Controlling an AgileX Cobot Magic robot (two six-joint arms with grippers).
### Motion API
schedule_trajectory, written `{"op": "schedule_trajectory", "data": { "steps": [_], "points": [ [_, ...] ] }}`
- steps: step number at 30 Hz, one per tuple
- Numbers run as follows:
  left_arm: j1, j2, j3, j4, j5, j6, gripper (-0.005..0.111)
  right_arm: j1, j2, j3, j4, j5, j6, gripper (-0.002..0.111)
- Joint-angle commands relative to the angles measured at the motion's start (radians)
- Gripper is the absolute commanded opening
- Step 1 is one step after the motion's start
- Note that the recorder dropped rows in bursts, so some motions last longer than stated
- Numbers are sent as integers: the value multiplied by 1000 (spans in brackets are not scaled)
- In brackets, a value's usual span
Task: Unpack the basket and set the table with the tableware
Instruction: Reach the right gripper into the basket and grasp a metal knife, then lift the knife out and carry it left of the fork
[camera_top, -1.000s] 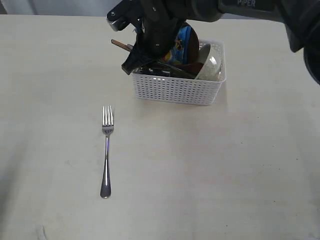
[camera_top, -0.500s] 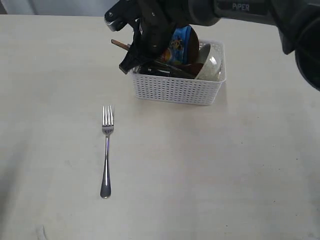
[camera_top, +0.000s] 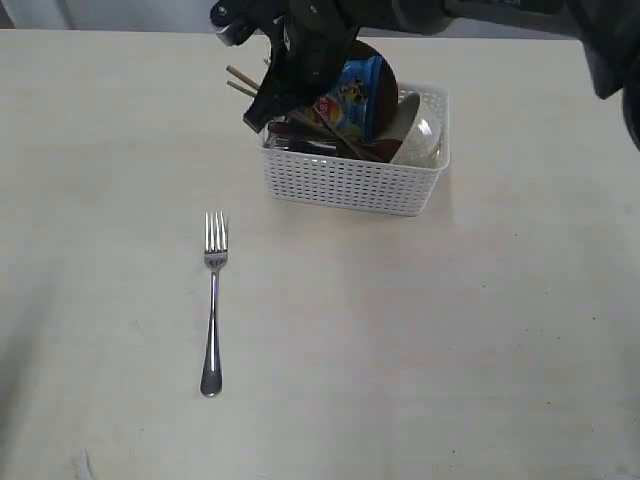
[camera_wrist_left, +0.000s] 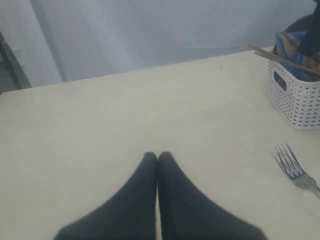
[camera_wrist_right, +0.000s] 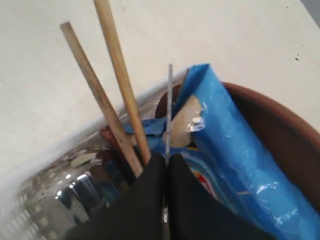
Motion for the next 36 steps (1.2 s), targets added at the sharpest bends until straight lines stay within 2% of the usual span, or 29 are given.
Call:
{"op": "schedule_trajectory", "data": {
  "steps": [1, 15, 25, 29, 36],
  "points": [
    [-2, -6, 3, 0, 2, -6, 0, -1, -66, 3, 67, 3, 4, 0],
    [-2, -6, 3, 0, 2, -6, 0, -1, -271, 3, 327, 1, -63, 0],
    [-2, -6, 3, 0, 2, -6, 0, 2, -320, 3, 849, 132, -63, 0],
    [-2, -6, 3, 0, 2, -6, 0, 39, -295, 40, 877, 175, 17, 0],
    [-2, -6, 3, 0, 2, -6, 0, 108, -230, 171, 905, 114, 58, 0]
  ]
}}
